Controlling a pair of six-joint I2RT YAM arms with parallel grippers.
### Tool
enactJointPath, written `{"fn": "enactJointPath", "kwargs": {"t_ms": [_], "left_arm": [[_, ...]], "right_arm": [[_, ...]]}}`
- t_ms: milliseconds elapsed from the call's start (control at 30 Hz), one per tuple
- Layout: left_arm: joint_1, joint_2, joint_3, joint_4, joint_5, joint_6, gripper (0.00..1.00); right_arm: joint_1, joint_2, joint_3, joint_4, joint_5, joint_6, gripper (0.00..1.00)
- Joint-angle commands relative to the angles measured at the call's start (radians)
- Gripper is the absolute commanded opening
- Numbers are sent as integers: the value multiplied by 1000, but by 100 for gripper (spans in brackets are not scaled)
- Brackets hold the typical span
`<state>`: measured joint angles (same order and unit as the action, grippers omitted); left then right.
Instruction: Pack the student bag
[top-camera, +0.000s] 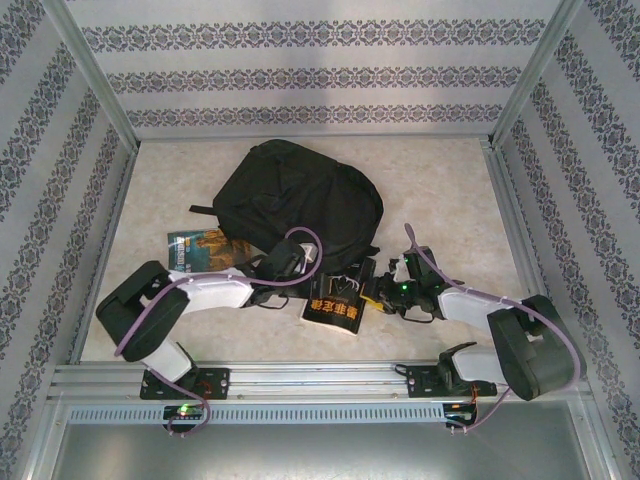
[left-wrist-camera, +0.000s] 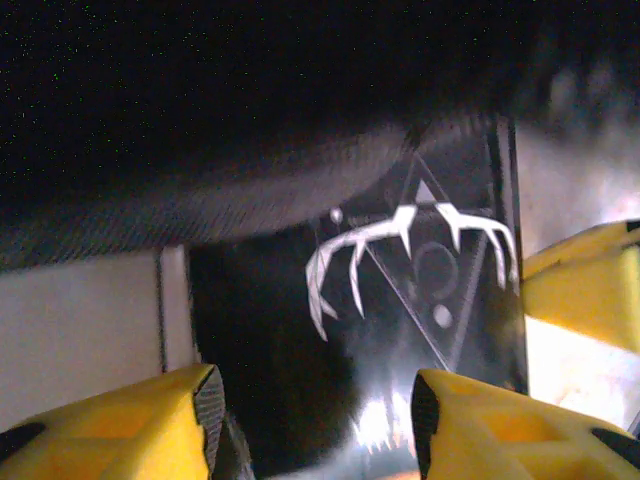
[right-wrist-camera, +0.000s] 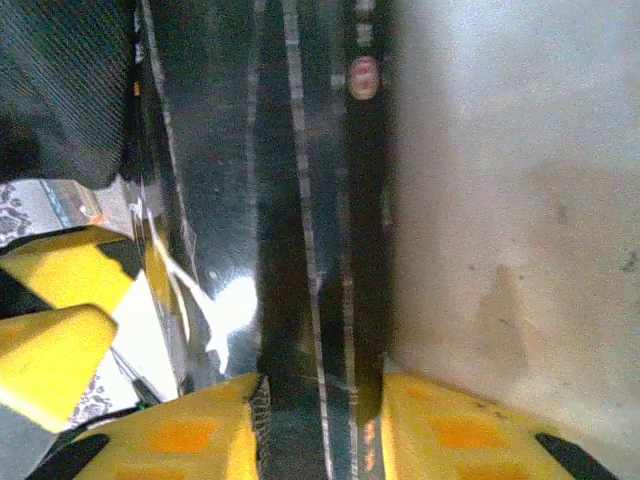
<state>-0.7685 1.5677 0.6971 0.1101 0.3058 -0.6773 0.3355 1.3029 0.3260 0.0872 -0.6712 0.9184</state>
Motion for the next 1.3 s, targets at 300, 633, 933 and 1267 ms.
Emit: {"fn": "enactJointPath", "kwargs": {"t_ms": [300, 633, 933, 1267], "left_arm": [[1, 2, 42, -309, -127, 133, 56], [1, 95, 94, -108, 45, 72, 46], [1, 98, 16, 108, 202, -31, 33], [0, 98, -6, 138, 260, -43, 21]], "right_arm": [[-5, 44, 49, -69, 9, -89, 31], [4, 67, 54, -52, -37, -78, 36], [27, 75, 56, 14, -65, -31, 49], [-4, -121, 38, 36, -169, 65, 47]]}}
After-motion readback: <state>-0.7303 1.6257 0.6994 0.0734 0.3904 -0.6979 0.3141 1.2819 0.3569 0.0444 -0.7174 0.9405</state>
